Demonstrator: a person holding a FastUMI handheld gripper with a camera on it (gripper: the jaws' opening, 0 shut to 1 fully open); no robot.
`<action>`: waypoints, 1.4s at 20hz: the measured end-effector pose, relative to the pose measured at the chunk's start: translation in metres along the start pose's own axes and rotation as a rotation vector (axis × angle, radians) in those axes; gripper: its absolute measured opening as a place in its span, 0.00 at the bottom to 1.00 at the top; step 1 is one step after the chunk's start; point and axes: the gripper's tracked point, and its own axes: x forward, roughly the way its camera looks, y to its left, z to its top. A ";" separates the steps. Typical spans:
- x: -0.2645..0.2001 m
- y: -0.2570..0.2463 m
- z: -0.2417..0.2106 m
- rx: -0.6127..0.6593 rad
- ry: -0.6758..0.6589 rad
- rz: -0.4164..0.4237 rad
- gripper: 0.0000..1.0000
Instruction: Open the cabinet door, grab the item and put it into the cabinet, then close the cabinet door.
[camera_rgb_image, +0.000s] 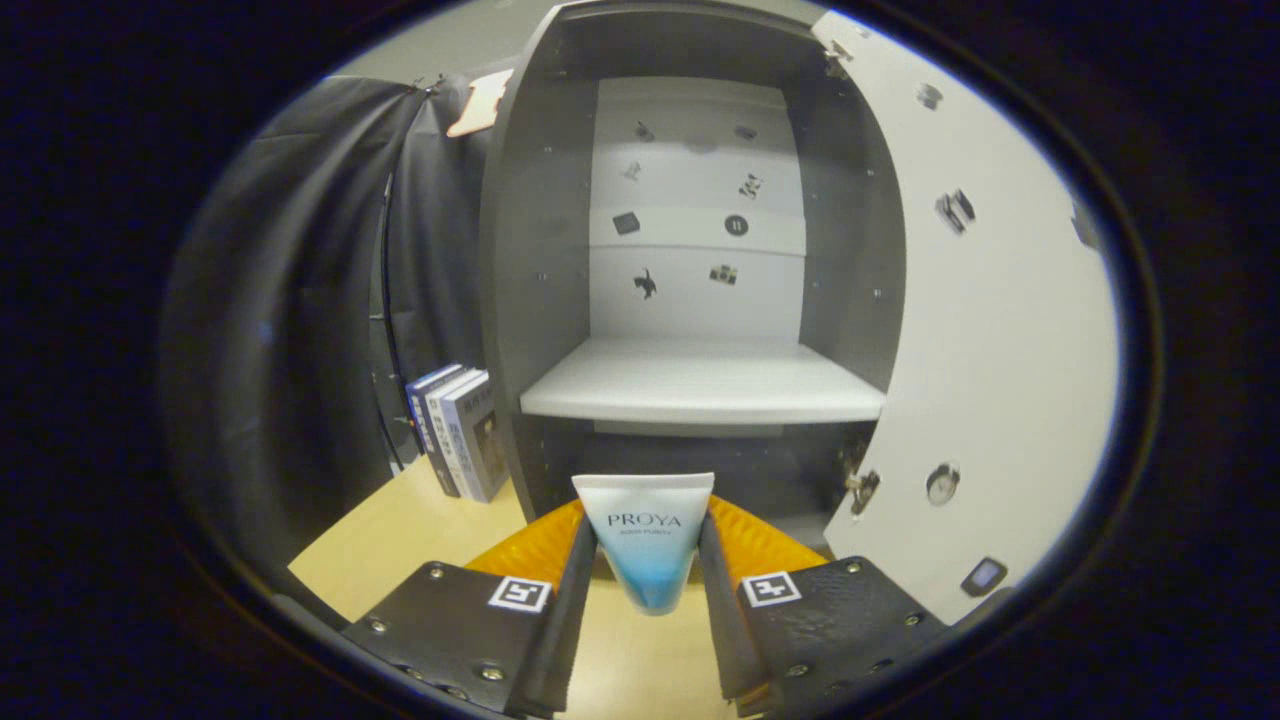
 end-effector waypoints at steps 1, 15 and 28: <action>0.004 0.000 0.019 -0.005 -0.021 0.001 0.55; 0.130 -0.033 0.152 0.016 -0.201 -0.032 0.55; 0.164 -0.050 0.121 -0.052 -0.176 -0.087 0.55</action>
